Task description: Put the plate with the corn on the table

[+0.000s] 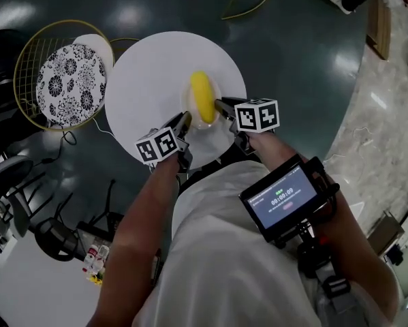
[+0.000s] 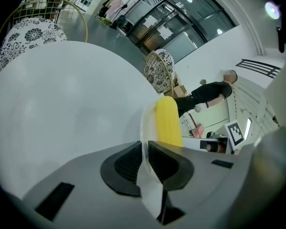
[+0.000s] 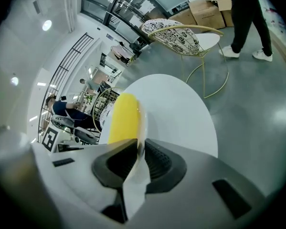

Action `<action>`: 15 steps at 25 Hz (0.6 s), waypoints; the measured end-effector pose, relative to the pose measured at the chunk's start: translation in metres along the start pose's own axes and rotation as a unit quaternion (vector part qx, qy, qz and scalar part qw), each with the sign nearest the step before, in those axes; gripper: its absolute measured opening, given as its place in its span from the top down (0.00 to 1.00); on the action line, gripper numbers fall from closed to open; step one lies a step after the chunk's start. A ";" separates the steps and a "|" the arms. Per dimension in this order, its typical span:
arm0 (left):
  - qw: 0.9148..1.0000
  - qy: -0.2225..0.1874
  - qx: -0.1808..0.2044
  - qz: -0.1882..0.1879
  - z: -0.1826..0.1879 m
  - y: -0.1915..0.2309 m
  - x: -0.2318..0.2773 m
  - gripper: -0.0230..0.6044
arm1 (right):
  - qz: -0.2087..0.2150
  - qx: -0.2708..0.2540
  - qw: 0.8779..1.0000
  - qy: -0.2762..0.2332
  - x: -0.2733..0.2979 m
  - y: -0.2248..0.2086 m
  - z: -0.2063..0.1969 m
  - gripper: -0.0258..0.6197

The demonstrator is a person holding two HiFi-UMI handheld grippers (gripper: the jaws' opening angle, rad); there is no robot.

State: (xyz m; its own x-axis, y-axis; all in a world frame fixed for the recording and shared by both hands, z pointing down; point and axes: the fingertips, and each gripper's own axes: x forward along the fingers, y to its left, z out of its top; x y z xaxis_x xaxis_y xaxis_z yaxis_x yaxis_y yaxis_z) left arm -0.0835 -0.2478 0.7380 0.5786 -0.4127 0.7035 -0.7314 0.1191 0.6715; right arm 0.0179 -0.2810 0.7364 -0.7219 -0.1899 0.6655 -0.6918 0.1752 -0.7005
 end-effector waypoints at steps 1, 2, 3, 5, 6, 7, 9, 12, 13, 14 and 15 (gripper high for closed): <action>1.000 -0.002 -0.001 0.001 0.001 -0.001 0.002 0.89 | -0.001 -0.001 1.000 0.001 0.000 -0.002 0.002 0.88; 1.000 -0.004 -0.001 0.001 0.003 -0.002 0.004 0.89 | -0.003 -0.002 1.000 0.001 0.001 -0.004 0.003 0.88; 1.000 -0.006 -0.002 0.002 0.005 -0.003 0.006 0.89 | -0.003 -0.002 1.000 0.001 0.001 -0.006 0.005 0.88; 1.000 -0.011 -0.004 0.005 0.008 -0.004 0.009 0.89 | -0.005 -0.003 1.000 -0.001 0.001 -0.010 0.009 0.88; 1.000 -0.014 -0.004 0.006 0.010 -0.004 0.010 0.89 | -0.005 -0.003 1.000 -0.003 0.001 -0.011 0.011 0.88; 1.000 -0.016 -0.005 0.006 0.011 -0.006 0.011 0.89 | -0.006 -0.003 1.000 -0.004 0.001 -0.011 0.013 0.88; 1.000 -0.017 -0.004 0.006 0.012 -0.008 0.014 0.89 | -0.006 -0.004 1.000 -0.007 0.000 -0.013 0.016 0.88; 1.000 -0.018 -0.001 0.007 0.014 -0.012 0.016 0.89 | -0.009 -0.006 1.000 -0.005 -0.001 -0.016 0.018 0.88; 1.000 -0.019 0.000 0.006 0.014 -0.013 0.017 0.89 | -0.010 -0.008 1.000 -0.005 -0.002 -0.017 0.018 0.88; 1.000 -0.020 0.000 0.006 0.014 -0.014 0.017 0.89 | -0.010 -0.009 1.000 -0.006 -0.003 -0.017 0.019 0.88; 1.000 -0.022 0.000 0.007 0.015 -0.014 0.016 0.89 | -0.011 -0.012 1.000 -0.007 -0.003 -0.017 0.020 0.88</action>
State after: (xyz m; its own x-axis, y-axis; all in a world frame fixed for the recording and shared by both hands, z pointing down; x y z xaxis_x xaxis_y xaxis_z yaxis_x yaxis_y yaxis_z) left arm -0.0694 -0.2699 0.7369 0.5515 -0.4504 0.7022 -0.7396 0.1254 0.6613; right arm 0.0324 -0.3027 0.7411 -0.7060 -0.2071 0.6772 -0.7081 0.1938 -0.6790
